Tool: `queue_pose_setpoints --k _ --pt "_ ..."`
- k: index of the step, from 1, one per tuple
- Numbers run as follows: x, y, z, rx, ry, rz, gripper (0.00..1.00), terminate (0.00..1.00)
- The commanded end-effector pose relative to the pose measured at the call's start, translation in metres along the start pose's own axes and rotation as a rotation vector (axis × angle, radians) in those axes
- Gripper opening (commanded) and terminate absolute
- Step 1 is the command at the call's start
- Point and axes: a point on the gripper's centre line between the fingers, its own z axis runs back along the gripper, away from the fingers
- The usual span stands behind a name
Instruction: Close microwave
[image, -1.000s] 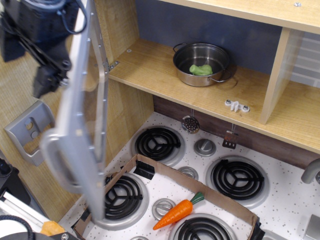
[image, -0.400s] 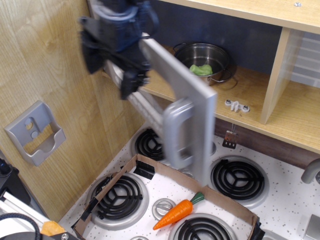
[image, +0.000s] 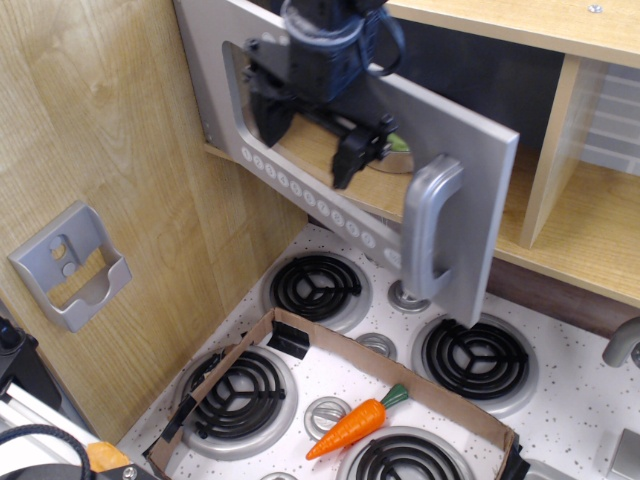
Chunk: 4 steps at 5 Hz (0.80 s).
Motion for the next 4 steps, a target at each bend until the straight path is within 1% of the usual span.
queue_pose_setpoints --k 1,3,4 --pt "0.047 -0.013 0.027 -0.008 -0.121 0.01 1.0 0.0" --pt "0.069 -0.018 0.035 -0.015 -0.291 0.08 1.0 0.0" --pt "0.072 -0.017 0.038 -0.028 -0.378 0.165 1.0 0.0"
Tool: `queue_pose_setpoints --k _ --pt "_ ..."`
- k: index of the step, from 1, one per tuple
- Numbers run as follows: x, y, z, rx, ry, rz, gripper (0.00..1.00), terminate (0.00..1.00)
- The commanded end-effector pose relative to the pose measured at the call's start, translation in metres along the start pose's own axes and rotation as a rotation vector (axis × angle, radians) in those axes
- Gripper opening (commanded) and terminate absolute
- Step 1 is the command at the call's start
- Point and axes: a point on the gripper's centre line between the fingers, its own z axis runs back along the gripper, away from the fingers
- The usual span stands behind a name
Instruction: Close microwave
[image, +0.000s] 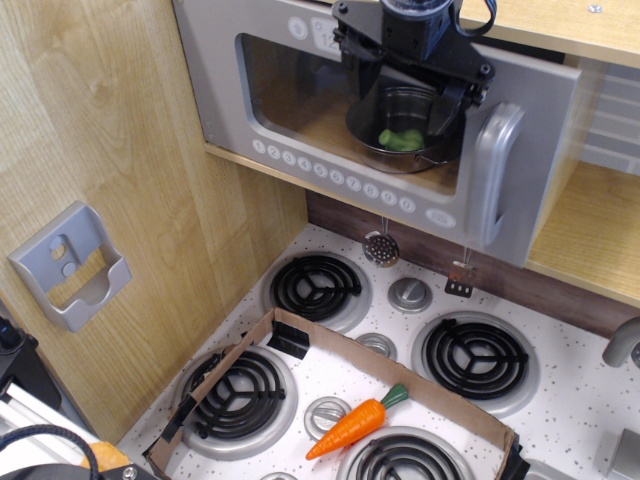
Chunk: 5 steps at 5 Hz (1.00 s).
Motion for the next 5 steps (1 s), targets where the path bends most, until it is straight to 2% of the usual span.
queue_pose_setpoints --k 1,2,3,4,5 --pt "0.021 0.002 0.03 -0.011 -0.169 0.125 1.0 0.0" --pt "0.022 -0.001 0.032 -0.012 -0.118 0.15 1.0 0.0" --pt "0.009 -0.006 0.037 0.016 0.062 0.109 1.0 0.0" --pt "-0.011 -0.008 0.041 0.032 0.186 0.055 1.0 0.0" --pt "-0.02 -0.008 0.043 0.038 0.202 0.053 1.0 0.0"
